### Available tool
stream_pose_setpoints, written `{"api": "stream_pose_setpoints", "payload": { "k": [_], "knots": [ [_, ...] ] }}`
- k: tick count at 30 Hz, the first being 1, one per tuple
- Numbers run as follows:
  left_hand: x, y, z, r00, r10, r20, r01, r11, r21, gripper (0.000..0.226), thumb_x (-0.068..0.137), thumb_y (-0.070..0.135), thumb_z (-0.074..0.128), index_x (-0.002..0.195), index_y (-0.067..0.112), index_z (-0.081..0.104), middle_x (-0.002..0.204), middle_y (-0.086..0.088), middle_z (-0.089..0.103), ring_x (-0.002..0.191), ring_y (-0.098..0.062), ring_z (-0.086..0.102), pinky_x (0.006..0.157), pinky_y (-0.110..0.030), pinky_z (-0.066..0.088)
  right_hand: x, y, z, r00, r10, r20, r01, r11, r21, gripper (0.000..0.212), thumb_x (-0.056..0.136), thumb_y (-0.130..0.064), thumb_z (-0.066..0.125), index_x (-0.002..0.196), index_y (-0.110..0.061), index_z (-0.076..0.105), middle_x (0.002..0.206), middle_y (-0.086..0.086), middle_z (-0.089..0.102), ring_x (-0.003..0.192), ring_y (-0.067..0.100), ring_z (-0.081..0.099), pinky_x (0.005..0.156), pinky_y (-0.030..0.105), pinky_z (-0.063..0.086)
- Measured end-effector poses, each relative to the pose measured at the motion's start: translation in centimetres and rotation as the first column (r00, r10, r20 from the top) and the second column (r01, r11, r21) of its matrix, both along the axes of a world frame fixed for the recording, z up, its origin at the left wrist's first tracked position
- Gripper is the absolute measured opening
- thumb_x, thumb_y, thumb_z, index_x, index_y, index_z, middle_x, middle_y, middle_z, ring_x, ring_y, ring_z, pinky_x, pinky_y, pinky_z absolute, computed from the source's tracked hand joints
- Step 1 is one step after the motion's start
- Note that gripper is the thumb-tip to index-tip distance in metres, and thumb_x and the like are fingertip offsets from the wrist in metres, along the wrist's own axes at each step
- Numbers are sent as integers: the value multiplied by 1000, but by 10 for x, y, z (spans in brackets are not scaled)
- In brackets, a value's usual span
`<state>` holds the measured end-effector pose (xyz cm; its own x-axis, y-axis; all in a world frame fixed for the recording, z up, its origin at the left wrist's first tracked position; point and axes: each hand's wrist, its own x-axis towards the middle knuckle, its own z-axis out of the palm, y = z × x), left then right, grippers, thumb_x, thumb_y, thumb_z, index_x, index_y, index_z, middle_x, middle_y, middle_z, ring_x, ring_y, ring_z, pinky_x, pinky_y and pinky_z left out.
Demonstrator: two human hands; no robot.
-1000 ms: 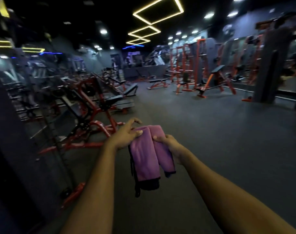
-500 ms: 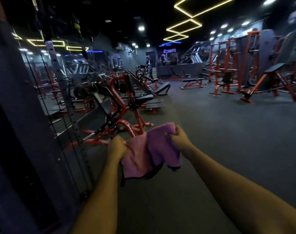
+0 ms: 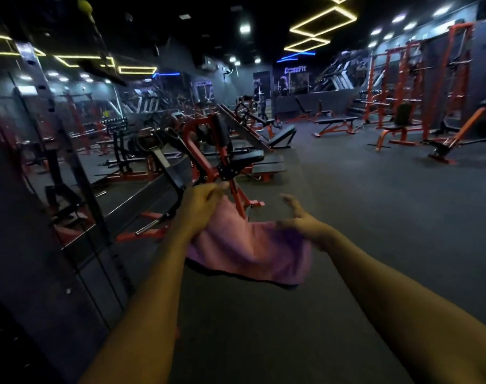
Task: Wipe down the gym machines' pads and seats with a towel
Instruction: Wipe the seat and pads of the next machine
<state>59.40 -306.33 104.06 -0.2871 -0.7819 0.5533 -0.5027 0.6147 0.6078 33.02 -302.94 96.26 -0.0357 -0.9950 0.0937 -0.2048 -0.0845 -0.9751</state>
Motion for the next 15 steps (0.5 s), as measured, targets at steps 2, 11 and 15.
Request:
{"api": "stream_pose_setpoints", "payload": {
  "k": [2,11,15],
  "knots": [
    [-41,-38,17,986,-72,153,75,997,-19,65,94,65,50,84,5,70,78,-9,69,70,-18,61,66,-28,46,10,-49,-4,962,271,-13,-271,962,18,72,79,-13,83,143,-20,51,139,3,59,121,19,59,100,36,53],
    [-68,-242,-3,922,382,61,-385,922,48,39,92,61,58,96,22,54,89,-4,64,85,-29,63,72,-41,49,-25,-226,-2,990,138,7,-137,988,-70,35,89,-42,71,100,-8,74,100,10,76,93,27,71,93,57,56],
    [-93,-293,-50,865,481,141,-501,825,260,56,103,57,35,108,7,57,107,-23,67,102,-40,63,81,-40,45,-45,-300,-2,965,12,-261,-47,991,-129,26,103,-23,55,106,-5,74,105,13,74,98,25,68,89,36,53]
  ]
}}
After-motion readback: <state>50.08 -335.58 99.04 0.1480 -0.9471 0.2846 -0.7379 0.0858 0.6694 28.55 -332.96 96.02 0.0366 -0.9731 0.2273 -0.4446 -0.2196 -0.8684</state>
